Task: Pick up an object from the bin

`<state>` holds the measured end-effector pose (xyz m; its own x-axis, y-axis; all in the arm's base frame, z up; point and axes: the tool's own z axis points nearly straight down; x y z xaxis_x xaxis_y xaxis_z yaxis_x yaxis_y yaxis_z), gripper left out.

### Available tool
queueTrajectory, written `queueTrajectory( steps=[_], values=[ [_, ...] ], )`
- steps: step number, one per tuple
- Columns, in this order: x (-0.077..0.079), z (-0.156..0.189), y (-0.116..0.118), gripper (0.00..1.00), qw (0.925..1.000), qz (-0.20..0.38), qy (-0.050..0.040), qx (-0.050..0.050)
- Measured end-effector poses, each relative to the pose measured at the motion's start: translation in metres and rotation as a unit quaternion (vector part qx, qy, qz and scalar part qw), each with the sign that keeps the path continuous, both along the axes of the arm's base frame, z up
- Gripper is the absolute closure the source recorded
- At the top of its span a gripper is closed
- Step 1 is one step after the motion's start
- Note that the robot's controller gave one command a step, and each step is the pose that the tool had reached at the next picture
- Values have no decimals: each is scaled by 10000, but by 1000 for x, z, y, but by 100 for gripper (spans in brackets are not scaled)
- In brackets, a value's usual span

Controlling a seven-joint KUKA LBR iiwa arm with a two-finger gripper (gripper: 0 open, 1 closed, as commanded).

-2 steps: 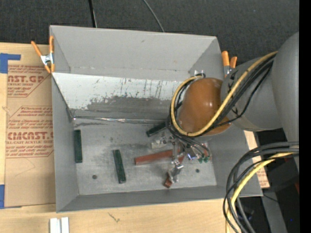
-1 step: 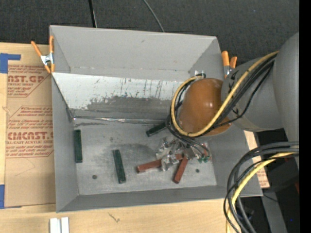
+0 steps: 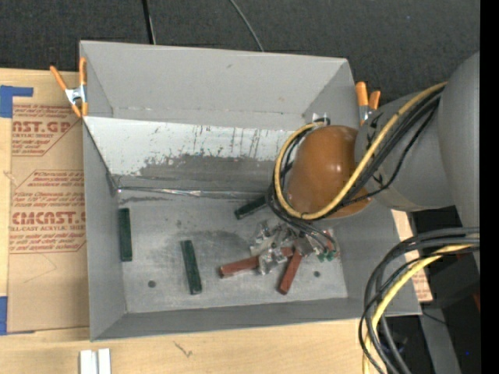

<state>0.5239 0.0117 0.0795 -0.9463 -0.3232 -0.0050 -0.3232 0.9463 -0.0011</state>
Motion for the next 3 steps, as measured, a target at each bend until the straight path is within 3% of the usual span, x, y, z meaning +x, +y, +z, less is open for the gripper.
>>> queueTrajectory(
  steps=[2,3],
  values=[
    [-3,22,1,100,10000,2,69,-2],
    [-2,41,1,100,10000,2,30,-1]
  ],
)
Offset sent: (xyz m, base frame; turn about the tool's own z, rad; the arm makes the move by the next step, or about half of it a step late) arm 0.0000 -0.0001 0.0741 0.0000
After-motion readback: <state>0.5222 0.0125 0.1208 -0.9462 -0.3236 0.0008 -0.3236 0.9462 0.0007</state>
